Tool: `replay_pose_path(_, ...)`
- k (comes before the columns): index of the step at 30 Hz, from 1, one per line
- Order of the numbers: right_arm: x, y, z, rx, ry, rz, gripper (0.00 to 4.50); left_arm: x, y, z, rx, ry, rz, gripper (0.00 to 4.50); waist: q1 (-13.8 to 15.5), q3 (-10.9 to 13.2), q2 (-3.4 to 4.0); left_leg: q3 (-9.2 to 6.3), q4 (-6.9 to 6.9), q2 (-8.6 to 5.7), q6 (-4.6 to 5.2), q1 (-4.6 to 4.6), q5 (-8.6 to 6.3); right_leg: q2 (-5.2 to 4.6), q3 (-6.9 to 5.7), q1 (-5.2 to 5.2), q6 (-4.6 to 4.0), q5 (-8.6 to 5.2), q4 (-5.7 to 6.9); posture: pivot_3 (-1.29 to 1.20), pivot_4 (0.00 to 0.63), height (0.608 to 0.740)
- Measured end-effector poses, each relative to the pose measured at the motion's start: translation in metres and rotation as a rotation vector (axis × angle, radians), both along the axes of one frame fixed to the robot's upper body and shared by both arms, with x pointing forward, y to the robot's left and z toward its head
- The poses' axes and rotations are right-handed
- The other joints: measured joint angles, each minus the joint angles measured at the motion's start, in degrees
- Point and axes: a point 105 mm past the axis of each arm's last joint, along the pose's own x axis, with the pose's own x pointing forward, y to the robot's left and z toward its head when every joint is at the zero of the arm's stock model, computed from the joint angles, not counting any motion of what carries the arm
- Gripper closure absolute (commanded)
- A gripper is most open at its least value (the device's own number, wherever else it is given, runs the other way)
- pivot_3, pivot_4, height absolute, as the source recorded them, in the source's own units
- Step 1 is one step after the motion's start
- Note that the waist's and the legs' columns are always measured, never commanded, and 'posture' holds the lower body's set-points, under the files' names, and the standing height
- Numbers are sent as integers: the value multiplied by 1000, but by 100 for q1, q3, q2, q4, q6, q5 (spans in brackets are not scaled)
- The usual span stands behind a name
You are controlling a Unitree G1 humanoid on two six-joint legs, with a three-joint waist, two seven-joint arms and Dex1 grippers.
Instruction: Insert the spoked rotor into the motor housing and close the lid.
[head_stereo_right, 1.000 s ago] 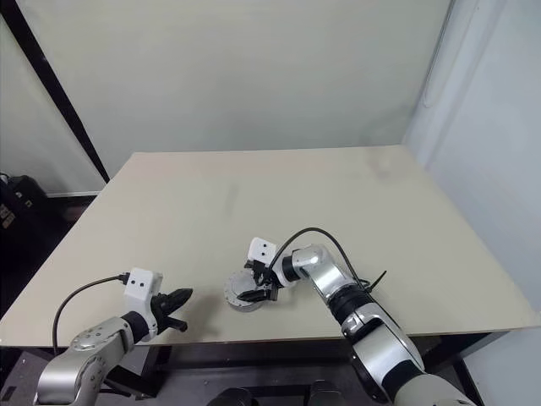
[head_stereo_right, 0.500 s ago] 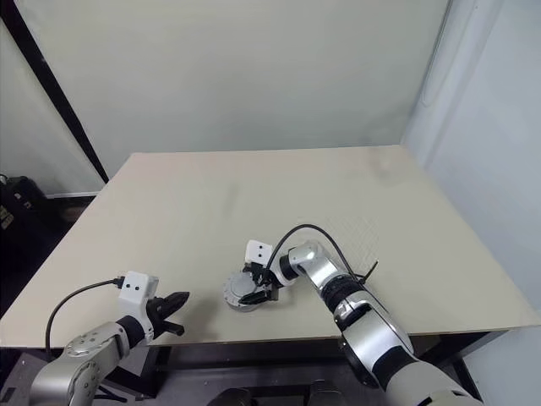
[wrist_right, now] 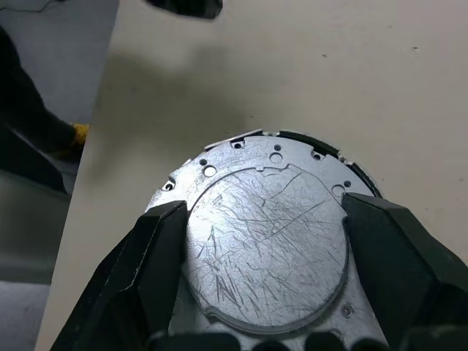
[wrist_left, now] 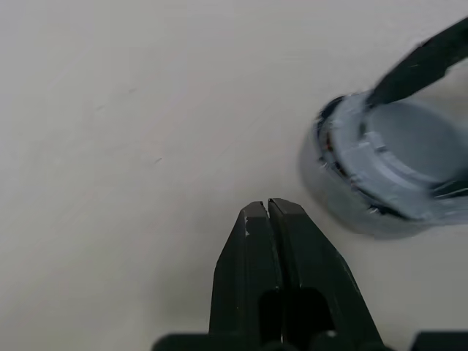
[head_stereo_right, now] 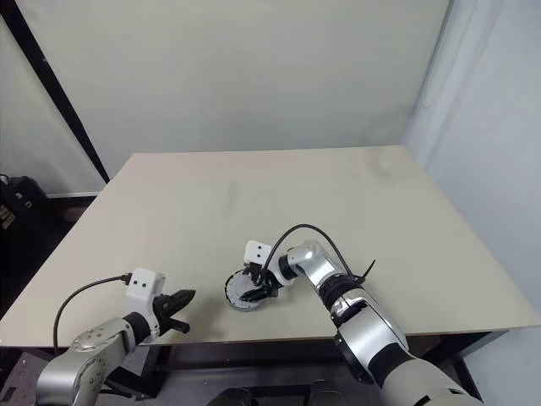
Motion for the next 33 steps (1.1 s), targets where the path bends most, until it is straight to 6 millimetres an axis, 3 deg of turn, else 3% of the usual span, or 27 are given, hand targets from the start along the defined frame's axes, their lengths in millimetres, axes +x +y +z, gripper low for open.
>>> replay_pose_path(19,1,-1,14,51,27,21,1304,7,-10,5,-11,-21,-34,4500,4,1,2,0,0,1,0,-1,0,3,1,-1,1,5,1,0,0,740)
replay_pose_path(23,3,-1,13,44,44,-13,20,7,-11,5,-12,-21,-33,4500,3,1,2,0,0,1,-1,-1,0,3,2,-1,0,5,1,0,0,740)
replay_pose_path(33,3,3,17,60,20,-2,20,9,-12,6,-17,-28,-34,4500,1,1,2,0,0,1,-1,1,0,3,2,0,1,5,1,0,0,740)
